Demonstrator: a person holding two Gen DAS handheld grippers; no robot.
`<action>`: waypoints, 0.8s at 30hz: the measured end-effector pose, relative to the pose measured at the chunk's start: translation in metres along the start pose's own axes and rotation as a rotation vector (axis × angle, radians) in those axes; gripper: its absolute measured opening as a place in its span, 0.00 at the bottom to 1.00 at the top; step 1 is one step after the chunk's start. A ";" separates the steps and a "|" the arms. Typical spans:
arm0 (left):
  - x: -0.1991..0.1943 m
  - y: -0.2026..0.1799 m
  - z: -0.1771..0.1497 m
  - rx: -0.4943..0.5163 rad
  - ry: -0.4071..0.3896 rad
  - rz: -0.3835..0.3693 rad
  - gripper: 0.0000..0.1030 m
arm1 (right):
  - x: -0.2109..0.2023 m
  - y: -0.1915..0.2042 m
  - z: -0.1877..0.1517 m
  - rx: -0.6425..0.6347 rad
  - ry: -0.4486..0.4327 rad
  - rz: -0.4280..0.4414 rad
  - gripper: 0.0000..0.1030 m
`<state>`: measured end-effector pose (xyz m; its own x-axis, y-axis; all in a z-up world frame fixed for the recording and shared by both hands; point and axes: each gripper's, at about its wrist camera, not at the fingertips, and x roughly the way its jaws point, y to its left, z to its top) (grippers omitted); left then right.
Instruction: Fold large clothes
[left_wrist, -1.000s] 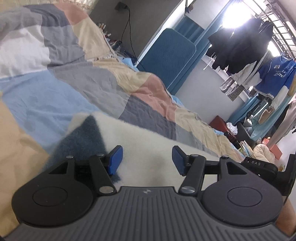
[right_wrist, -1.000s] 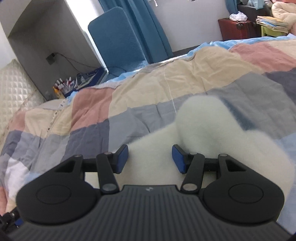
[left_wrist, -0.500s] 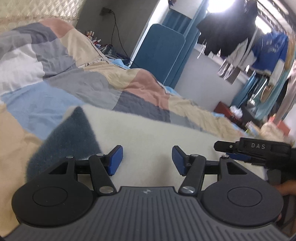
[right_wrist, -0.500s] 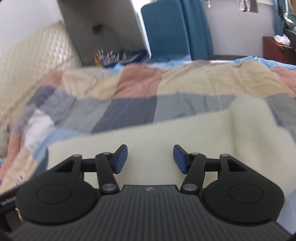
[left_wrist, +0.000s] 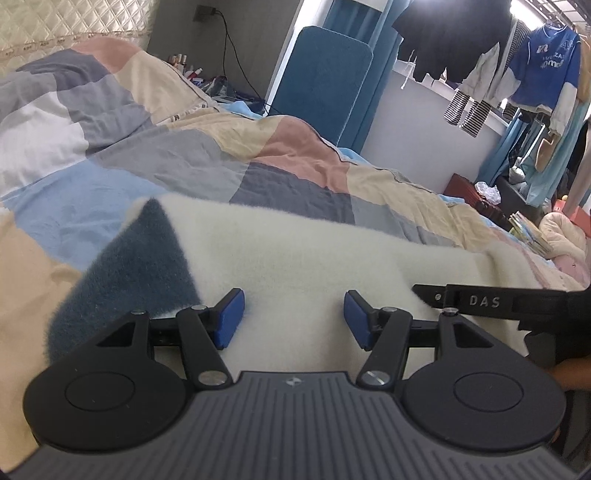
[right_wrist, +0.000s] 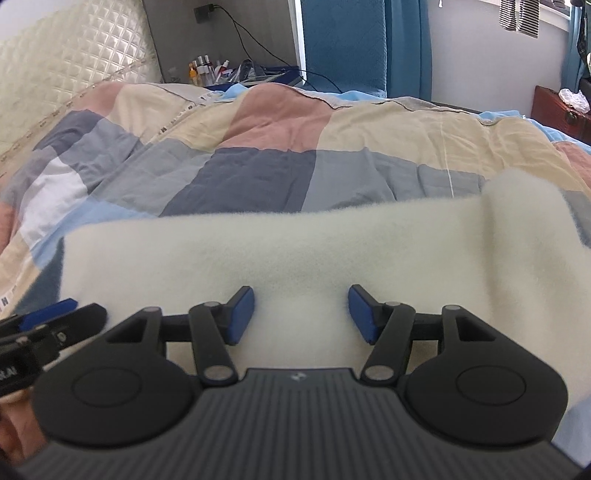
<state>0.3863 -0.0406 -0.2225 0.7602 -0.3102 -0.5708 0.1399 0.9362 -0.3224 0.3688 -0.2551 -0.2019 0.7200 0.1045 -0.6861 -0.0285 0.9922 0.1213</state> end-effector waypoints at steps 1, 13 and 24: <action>-0.002 0.000 0.001 -0.004 0.003 -0.005 0.64 | 0.000 0.000 0.000 0.005 0.001 0.001 0.59; -0.047 -0.013 -0.017 -0.061 0.046 -0.096 0.75 | -0.008 -0.001 -0.001 0.033 0.013 0.004 0.59; -0.026 0.050 -0.048 -0.579 0.219 -0.328 0.79 | -0.016 -0.006 -0.005 0.102 0.015 0.022 0.58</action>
<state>0.3426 0.0068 -0.2601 0.5827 -0.6450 -0.4944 -0.0662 0.5686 -0.8199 0.3541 -0.2626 -0.1948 0.7094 0.1282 -0.6931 0.0272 0.9776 0.2086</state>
